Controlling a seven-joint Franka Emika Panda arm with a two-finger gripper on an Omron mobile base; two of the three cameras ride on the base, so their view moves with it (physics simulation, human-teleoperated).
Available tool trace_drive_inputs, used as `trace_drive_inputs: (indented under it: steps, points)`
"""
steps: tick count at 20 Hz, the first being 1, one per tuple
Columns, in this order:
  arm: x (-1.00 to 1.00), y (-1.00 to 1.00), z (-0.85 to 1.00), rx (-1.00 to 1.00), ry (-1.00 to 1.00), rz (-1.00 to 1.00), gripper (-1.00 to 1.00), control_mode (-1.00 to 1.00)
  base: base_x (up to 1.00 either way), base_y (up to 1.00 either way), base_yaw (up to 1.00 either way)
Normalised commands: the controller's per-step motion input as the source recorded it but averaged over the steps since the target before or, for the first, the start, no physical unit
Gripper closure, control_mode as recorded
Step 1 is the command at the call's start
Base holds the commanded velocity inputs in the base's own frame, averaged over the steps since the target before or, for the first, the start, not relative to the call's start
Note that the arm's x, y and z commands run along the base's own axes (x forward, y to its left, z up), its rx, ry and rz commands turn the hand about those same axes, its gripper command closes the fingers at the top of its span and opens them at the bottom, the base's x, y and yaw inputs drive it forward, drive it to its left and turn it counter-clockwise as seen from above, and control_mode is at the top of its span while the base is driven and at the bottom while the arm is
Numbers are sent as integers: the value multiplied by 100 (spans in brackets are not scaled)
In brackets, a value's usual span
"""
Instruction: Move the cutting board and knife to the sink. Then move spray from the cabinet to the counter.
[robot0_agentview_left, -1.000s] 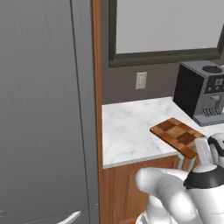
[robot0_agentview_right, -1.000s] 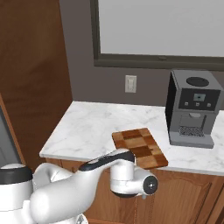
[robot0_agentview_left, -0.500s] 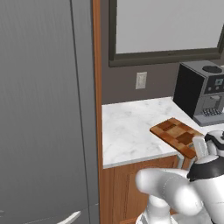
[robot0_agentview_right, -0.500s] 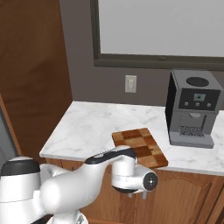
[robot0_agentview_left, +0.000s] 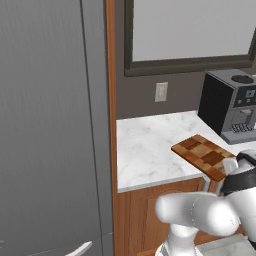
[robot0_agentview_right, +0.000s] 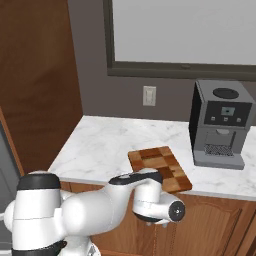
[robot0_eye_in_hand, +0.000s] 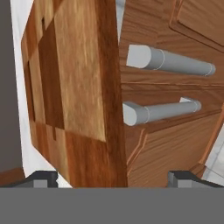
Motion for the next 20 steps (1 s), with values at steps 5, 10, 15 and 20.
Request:
trace_drive_inputs:
  steps: [5, 10, 15, 20]
  points:
    - [10, -12, -8, 0, 0, 0, -100, -100, 0, 0, 0]
    - [5, -1, -3, 0, 0, 0, -100, -100, 0, 0, 0]
    - [2, 0, -2, 0, 0, 0, -100, -100, 0, 0, 0]
    - [1, 0, 0, 0, -1, 0, -100, -100, 0, 0, 0]
